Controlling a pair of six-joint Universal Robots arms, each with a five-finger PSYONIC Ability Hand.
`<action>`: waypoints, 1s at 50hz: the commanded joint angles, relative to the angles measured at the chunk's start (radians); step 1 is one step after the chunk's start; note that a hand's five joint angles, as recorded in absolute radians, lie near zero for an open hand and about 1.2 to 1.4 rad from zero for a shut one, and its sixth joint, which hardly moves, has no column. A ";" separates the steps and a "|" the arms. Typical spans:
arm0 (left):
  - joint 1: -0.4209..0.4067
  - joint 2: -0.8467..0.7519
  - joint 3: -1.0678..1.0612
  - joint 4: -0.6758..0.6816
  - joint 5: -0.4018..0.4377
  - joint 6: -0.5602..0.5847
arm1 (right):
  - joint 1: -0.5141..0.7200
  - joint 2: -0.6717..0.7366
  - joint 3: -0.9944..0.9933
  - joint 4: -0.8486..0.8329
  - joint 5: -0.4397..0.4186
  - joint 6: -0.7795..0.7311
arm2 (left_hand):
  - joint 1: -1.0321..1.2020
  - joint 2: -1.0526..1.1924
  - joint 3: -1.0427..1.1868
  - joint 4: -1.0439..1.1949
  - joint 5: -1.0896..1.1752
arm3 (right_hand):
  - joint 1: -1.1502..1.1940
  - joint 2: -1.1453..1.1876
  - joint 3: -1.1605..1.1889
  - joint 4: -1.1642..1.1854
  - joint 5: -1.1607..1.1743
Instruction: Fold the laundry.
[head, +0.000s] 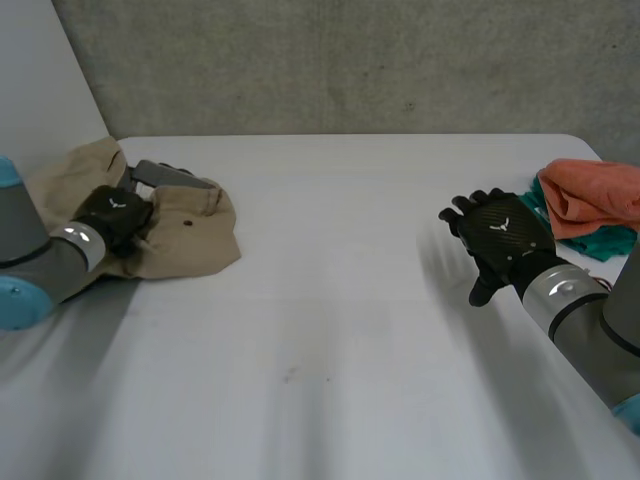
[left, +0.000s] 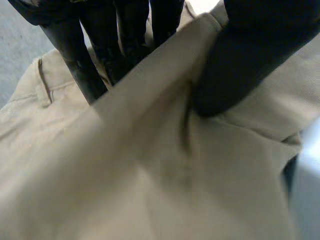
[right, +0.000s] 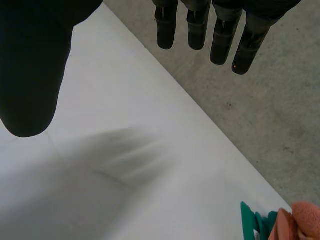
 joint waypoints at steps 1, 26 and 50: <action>-0.089 0.178 -0.088 0.255 -0.059 -0.132 | -0.012 -0.001 0.011 0.000 -0.002 0.003 | 0.389 0.251 0.268 0.255 0.277 | -0.024 -0.043 -0.034 -0.054 -0.058; -0.738 0.312 -0.310 0.227 -0.048 -0.442 | -0.072 -0.056 -0.024 -0.006 0.106 0.019 | -0.567 -0.705 -0.688 -0.701 -0.680 | -0.024 -0.043 -0.034 -0.054 -0.058; -0.448 0.666 -0.376 0.022 -0.185 -0.518 | 0.023 -0.042 -0.205 0.125 -0.015 0.010 | -0.829 -0.967 -0.950 -0.963 -0.941 | -0.024 -0.043 -0.034 -0.054 -0.058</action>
